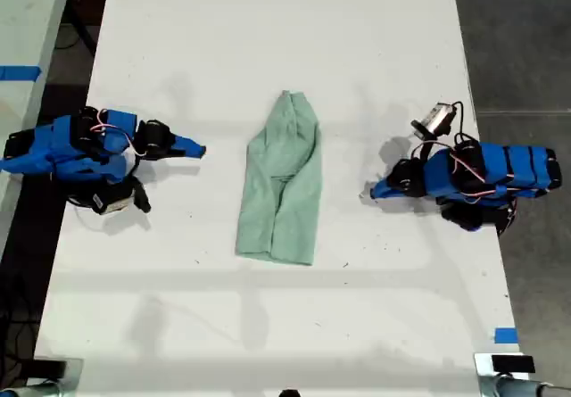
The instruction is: Fold t shirt
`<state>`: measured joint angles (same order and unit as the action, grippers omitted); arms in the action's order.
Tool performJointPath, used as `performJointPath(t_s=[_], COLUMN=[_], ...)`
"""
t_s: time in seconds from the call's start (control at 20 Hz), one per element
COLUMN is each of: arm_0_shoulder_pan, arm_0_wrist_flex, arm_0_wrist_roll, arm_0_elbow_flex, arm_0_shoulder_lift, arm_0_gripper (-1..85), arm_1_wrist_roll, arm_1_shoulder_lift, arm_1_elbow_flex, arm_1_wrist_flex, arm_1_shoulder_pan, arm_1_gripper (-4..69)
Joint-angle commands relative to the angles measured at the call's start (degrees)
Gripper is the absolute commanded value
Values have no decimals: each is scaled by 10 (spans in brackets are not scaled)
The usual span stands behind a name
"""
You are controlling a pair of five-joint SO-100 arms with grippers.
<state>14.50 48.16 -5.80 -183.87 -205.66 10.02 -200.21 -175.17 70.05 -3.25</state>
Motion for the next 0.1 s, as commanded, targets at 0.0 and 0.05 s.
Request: performJointPath(t_s=[0.0, 0.05], arm_0_shoulder_pan=[-3, -4], arm_0_wrist_flex=[7, 8], arm_0_wrist_roll=[11, 10], arm_0_elbow_flex=[-5, -4], arm_0_shoulder_lift=[-4, -4], arm_0_gripper=[-1, -1], arm_1_wrist_roll=[-3, -7], arm_1_shoulder_lift=[-9, -9], arm_1_elbow_flex=[-32, -32], arm_1_wrist_flex=[2, -1], arm_1_shoulder_pan=[2, 1], arm_1_gripper=[-28, -28])
